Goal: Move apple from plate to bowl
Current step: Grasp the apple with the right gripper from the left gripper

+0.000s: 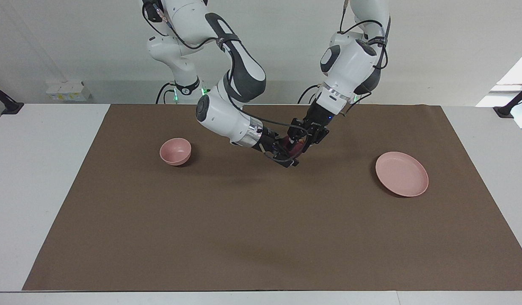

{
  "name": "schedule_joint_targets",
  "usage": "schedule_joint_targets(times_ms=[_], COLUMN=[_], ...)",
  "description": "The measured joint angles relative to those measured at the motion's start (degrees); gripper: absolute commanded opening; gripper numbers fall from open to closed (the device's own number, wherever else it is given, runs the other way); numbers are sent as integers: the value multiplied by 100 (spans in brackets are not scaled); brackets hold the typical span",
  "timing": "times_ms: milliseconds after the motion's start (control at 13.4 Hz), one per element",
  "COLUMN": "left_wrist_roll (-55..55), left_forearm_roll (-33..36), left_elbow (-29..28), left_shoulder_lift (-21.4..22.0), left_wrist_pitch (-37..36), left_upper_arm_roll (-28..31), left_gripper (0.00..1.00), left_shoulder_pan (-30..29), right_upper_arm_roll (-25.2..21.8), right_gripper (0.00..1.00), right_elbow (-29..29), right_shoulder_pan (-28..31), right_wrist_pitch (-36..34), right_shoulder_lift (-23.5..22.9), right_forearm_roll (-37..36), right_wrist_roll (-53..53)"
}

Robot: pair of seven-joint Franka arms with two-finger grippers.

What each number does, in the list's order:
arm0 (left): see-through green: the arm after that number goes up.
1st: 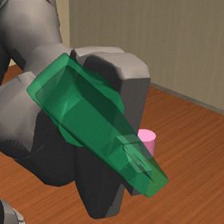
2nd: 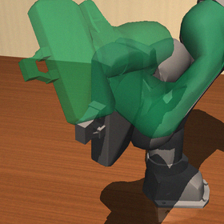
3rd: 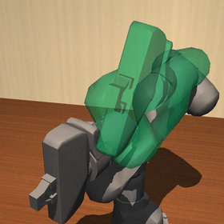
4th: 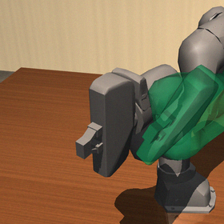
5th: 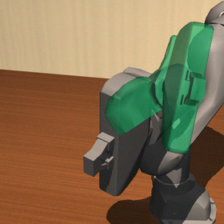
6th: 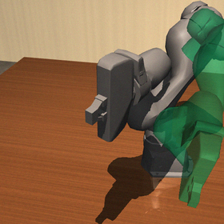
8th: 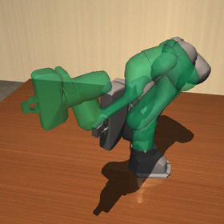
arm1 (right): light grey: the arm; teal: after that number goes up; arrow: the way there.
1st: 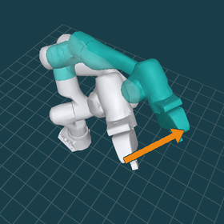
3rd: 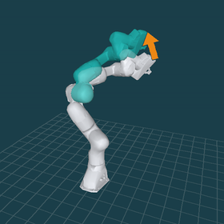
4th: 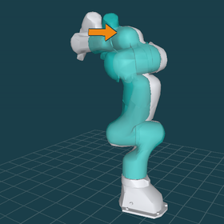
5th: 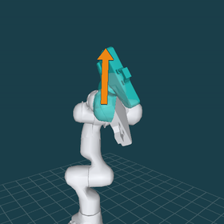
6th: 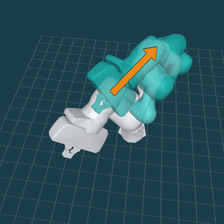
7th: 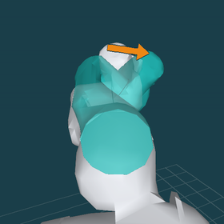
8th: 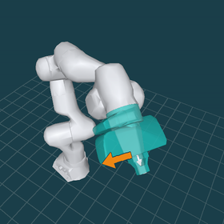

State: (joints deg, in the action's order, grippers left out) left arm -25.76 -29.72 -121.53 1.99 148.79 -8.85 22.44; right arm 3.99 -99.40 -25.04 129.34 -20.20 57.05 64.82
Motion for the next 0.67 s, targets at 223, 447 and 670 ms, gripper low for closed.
schedule_joint_targets(times_ms=[223,447,670], left_wrist_roll=[16,27,31], left_forearm_roll=[0,0,105], left_elbow=[1,12,128], left_shoulder_lift=[0,0,0], left_wrist_pitch=[-20,-36,-232], left_upper_arm_roll=[29,28,17], left_gripper=[54,100,100], left_shoulder_pan=[-1,0,-1], right_upper_arm_roll=[2,2,2], right_gripper=[0,0,0], right_elbow=[-4,4,31], right_shoulder_pan=[-12,-13,-13], right_wrist_pitch=[-16,-2,20], right_shoulder_lift=[0,1,1], right_forearm_roll=[0,0,0], right_wrist_roll=[-8,-11,-11])
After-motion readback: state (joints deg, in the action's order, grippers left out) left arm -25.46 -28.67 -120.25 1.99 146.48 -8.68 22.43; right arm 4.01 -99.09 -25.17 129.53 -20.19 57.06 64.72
